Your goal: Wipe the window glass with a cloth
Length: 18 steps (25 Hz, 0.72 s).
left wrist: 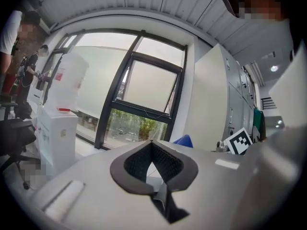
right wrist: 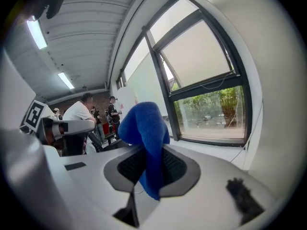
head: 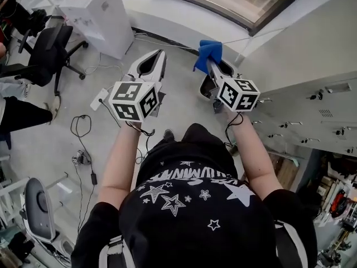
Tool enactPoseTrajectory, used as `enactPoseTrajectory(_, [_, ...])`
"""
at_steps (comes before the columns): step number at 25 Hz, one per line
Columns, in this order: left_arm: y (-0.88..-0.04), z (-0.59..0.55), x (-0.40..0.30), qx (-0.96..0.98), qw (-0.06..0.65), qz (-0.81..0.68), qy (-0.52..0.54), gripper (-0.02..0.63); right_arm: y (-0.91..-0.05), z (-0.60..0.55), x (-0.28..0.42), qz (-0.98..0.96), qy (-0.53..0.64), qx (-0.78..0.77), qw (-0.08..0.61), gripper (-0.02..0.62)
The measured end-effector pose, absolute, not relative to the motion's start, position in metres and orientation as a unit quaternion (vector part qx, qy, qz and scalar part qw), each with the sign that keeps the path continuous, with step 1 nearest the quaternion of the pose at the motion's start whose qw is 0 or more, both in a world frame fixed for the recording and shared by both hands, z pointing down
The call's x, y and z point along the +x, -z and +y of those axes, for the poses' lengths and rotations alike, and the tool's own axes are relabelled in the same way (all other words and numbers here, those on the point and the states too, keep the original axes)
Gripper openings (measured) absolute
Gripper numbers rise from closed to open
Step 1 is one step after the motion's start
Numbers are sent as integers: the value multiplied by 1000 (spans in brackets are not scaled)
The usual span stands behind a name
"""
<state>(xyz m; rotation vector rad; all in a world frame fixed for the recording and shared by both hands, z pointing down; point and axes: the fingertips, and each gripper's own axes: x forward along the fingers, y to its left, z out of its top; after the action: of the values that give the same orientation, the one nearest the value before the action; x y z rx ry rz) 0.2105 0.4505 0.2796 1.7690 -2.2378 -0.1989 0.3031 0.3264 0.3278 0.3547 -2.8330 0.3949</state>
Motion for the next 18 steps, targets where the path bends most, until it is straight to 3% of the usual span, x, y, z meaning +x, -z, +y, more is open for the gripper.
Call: enactPoseTrajectory(18, [-319, 367, 113, 595, 175, -783, 42, 8, -353, 216, 205, -972, -160, 125, 116, 74])
